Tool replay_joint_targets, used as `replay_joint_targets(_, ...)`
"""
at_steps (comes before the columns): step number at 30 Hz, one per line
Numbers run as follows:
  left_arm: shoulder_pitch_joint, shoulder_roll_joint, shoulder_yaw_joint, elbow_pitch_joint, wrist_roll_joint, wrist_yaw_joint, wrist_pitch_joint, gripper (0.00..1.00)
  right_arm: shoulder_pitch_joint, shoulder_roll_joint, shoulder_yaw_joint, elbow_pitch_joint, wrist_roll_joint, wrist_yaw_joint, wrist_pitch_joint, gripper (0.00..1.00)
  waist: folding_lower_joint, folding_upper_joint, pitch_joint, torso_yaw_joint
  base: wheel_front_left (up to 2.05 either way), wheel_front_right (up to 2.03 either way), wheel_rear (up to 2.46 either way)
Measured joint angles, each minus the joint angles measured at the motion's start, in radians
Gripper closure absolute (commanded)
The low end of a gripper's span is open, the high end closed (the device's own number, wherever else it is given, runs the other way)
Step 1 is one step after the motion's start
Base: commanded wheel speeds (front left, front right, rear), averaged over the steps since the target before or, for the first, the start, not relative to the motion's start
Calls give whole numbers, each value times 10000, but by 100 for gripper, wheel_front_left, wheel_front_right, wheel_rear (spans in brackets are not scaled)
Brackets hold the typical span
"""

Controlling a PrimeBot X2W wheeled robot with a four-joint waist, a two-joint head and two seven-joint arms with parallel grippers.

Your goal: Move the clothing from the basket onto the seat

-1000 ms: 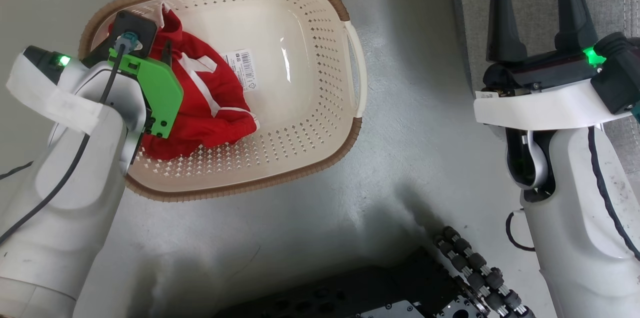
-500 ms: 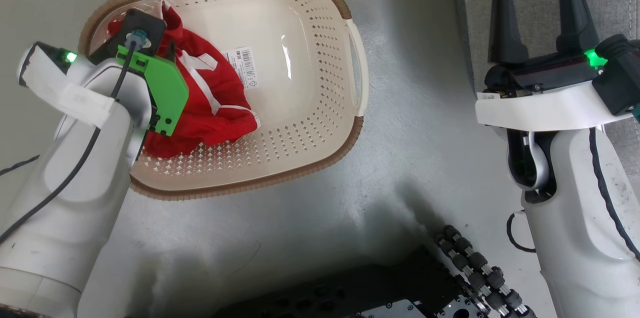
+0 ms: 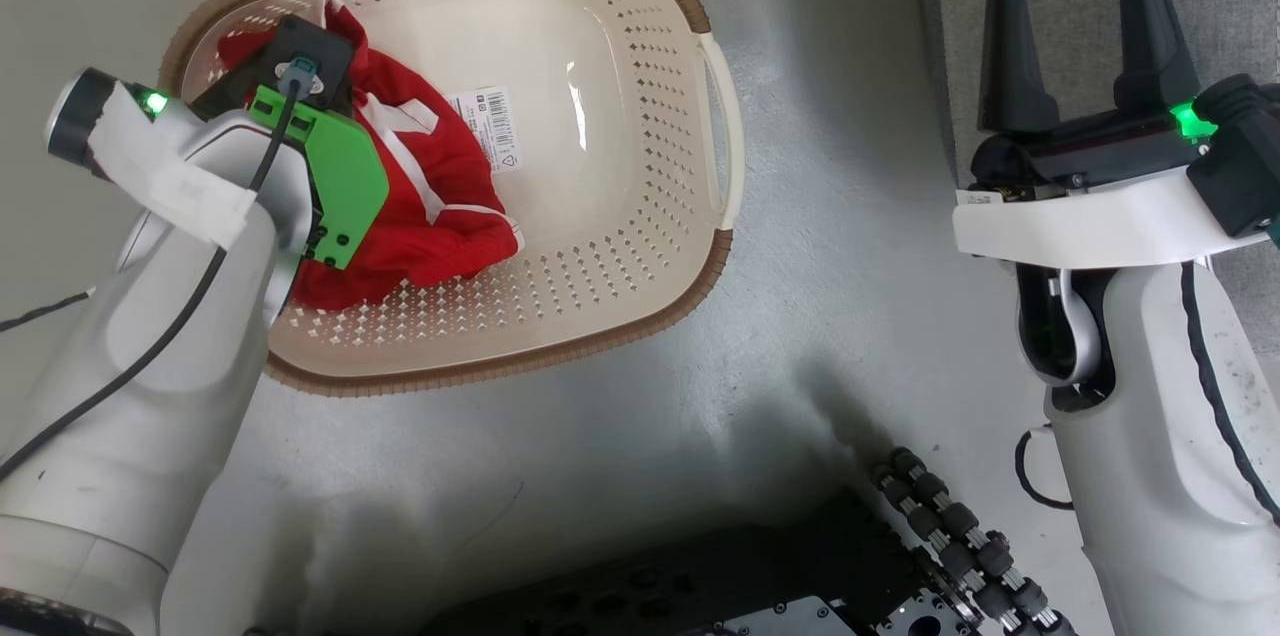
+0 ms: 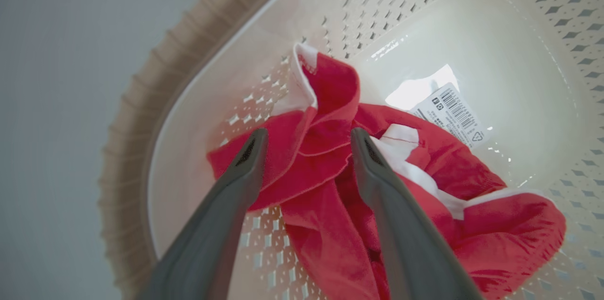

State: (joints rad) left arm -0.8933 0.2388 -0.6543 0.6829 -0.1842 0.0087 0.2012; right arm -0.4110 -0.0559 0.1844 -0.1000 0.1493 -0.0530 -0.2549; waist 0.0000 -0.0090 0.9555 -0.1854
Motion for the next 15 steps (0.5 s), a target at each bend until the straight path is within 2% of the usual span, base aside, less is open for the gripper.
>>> replay_joint_targets(1,-41,0,-29,36,61,-4,0,17,12,0,-2,-15,0,0,0,0,0,0,7,2,0,0,0)
replay_joint_targets(3,-128,2,-123,125,186,-17,0,58,18,2,-4,-44,0,0,0,0,0,0,22,2,0,0,0)
replay_joint_targets(4,-155,2,-151,174,217,-79,0,90,22,2,-6,-65,0,0,0,0,0,0,29,1,0,0,0)
replay_joint_targets(5,-184,4,-211,224,247,-88,0,100,29,2,-8,-77,0,0,0,0,0,0,35,-2,0,0,0)
replay_joint_targets(9,-230,-44,-234,395,253,-178,-10,100,92,6,-104,-107,6,0,0,0,0,0,48,-23,0,0,0)
replay_joint_targets(15,-221,-487,-44,570,-113,-186,-477,100,116,15,-366,-6,6,-4,0,0,0,0,-158,-15,0,0,0)
